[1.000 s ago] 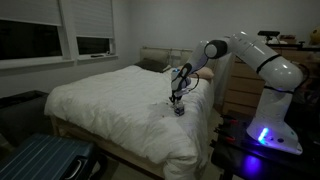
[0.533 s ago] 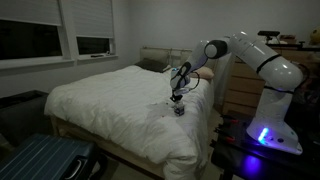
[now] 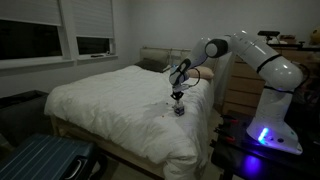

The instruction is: Put the objects on the bed in the jar

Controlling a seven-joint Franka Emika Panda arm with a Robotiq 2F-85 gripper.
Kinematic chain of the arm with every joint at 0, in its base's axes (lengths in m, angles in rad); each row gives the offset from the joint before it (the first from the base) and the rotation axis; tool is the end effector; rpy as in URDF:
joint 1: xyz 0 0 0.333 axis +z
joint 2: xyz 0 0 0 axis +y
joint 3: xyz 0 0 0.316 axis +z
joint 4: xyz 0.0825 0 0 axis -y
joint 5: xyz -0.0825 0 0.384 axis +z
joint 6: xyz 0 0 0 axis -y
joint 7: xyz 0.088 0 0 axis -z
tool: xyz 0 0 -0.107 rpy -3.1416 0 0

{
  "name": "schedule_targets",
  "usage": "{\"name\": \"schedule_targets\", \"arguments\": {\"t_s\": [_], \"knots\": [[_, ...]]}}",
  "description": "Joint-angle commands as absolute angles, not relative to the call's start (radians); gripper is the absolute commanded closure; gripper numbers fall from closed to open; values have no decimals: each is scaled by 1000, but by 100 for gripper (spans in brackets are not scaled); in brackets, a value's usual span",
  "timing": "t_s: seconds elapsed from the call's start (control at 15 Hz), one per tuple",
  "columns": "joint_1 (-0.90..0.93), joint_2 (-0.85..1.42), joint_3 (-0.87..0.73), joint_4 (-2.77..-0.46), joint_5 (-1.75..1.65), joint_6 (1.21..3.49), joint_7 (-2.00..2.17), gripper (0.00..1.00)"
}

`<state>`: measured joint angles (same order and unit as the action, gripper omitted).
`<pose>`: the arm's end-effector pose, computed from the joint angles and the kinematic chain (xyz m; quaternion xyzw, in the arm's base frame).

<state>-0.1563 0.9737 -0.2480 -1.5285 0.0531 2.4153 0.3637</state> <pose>0.6400 -0.2500 0.0845 0.9337 -0.3460 -0.0311 0.0862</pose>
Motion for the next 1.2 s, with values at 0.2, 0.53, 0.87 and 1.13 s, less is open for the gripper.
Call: {"name": "schedule_targets", "arguments": {"t_s": [0.2,0.53,0.87,1.13], "knots": [[-123,888,-271,-1559,50,2365,417,99],[-77,833,-257,-1592,36,2333,416,99],[28,750,-265,-1675,-15,2319,444,99],[99,681,-269,-1728,-75,2277,501,99]]}}
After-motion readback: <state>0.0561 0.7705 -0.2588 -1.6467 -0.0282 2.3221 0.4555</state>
